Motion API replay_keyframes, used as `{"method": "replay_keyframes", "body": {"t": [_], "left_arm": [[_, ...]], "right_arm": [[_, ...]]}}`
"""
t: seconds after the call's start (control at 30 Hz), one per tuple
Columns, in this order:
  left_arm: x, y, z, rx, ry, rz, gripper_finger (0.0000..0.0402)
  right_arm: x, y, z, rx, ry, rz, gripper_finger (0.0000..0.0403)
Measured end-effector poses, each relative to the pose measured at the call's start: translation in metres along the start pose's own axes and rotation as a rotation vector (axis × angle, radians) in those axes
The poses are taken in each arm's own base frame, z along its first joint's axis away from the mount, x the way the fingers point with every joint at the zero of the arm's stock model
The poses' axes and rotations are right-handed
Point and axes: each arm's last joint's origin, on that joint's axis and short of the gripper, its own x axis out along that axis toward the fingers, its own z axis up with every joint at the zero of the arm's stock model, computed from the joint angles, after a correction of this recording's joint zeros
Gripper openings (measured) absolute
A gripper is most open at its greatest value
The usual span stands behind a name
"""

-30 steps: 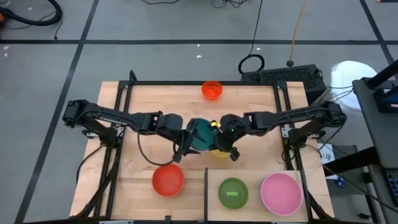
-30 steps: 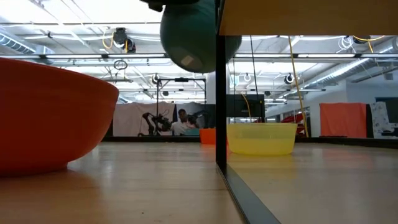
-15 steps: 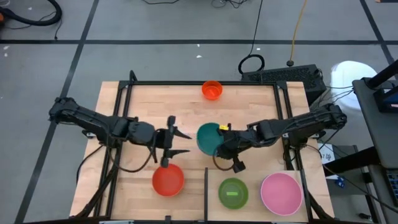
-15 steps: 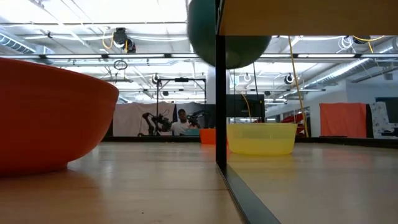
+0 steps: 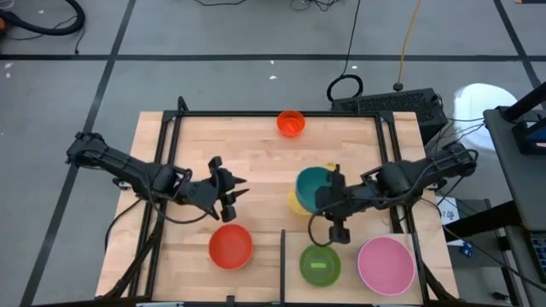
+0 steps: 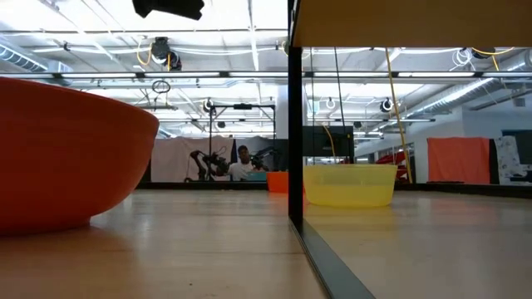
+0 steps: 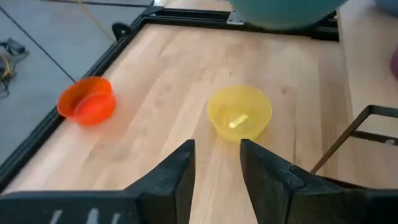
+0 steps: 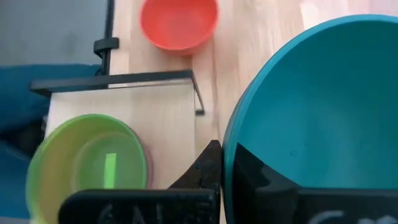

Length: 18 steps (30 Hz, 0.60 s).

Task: Place and stack bowls onto a shelf
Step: Stack the green bowl on top of the pink bowl on the shelf

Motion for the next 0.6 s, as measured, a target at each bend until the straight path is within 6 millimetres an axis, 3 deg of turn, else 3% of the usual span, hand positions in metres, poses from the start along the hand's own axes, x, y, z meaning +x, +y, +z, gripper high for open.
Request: {"method": "replay_keyframes", "body": {"t": [0.17, 0.6], "left_arm": [[0.009, -0.007, -0.020, -0.038, -0.015, -0.026, 0.0127], [0.023, -0.010, -0.069, -0.137, 0.034, 0.024, 0.0127]], "right_arm": [[-0.020, 0.005, -0.002, 0.214, 0.027, 0.000, 0.0000], [-0.064, 0.052, -0.017, 0.410, 0.000, 0.175, 0.0000]]}}
